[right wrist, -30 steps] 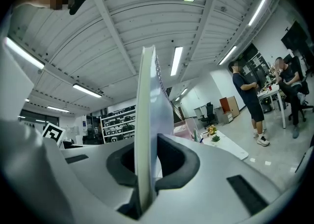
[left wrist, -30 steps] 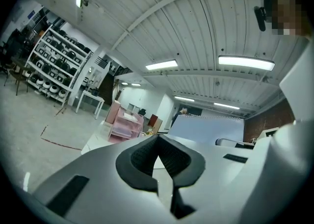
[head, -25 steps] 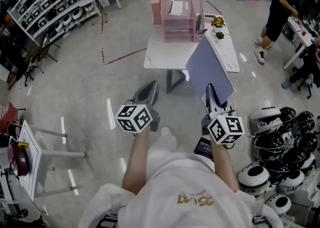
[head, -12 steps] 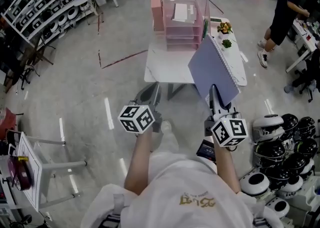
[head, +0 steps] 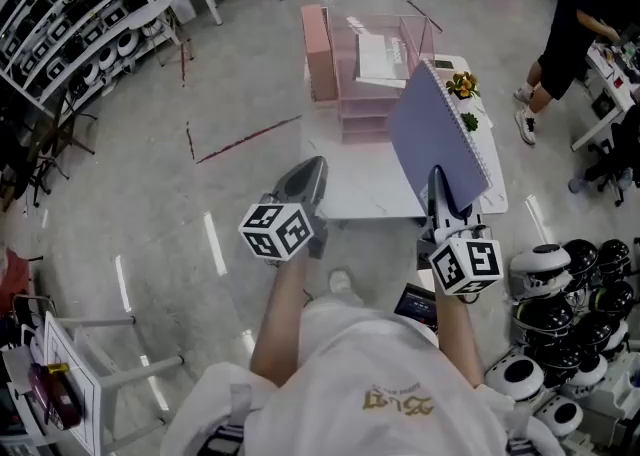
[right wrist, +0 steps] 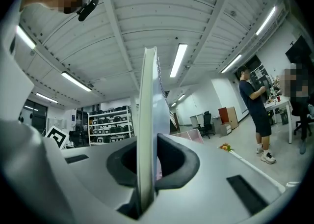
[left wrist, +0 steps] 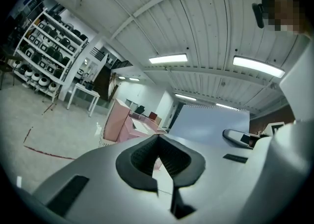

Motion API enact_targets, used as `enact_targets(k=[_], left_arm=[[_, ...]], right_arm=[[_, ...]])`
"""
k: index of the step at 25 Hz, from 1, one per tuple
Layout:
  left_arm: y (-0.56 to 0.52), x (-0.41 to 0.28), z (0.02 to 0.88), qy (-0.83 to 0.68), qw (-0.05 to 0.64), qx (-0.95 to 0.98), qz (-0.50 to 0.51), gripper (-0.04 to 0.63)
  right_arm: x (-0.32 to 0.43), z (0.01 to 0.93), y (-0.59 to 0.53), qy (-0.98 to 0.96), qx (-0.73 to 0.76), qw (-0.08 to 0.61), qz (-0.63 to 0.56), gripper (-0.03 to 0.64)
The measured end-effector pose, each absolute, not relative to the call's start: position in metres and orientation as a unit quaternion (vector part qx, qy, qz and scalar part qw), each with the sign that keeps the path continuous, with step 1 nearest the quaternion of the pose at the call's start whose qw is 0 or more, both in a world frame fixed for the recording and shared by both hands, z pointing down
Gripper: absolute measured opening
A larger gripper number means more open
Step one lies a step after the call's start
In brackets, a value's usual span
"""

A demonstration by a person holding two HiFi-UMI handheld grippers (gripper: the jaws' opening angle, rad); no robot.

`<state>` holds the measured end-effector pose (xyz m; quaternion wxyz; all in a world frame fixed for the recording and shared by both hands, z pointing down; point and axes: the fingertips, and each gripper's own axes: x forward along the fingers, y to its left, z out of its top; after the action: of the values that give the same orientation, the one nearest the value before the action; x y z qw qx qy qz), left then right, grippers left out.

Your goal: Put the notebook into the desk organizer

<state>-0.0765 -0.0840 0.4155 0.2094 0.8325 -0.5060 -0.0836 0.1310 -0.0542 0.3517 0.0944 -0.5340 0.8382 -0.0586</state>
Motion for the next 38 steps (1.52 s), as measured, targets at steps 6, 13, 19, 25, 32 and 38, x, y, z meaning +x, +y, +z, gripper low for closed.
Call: enact_targets(k=[6,13,19,25,32,38], left_arm=[[-0.146,-0.097,0.413,-0.487,0.203,0.846,-0.078,0.017],[-0.194,-0.109,0.412,-0.461,0.202,0.861,-0.074,0.018],[-0.213,-0.111,0.422,-0.454,0.213,0.861,-0.079,0.018],[-0.224,-0.11,0.428,-0.454,0.219,0.86,-0.08,0.018],[-0.252,-0.12,0.43,-0.466,0.218,0.854,-0.081,0.017],[-0.273,-0.118,0.431,-0.471,0.217,0.852,-0.075,0.018]], right_arm=[[0.107,0.343,-0.111,0.83,-0.548,0.095,-0.032,0.04],[0.085,0.337,-0.157,0.819,-0.569,0.074,0.008,0.04],[0.083,0.34,-0.183,0.812,-0.58,0.054,0.024,0.04],[0.077,0.339,-0.2,0.809,-0.583,0.009,0.073,0.04],[0.063,0.342,-0.232,0.811,-0.574,-0.024,0.11,0.04],[0.053,0.341,-0.258,0.809,-0.562,-0.068,0.162,0.04]])
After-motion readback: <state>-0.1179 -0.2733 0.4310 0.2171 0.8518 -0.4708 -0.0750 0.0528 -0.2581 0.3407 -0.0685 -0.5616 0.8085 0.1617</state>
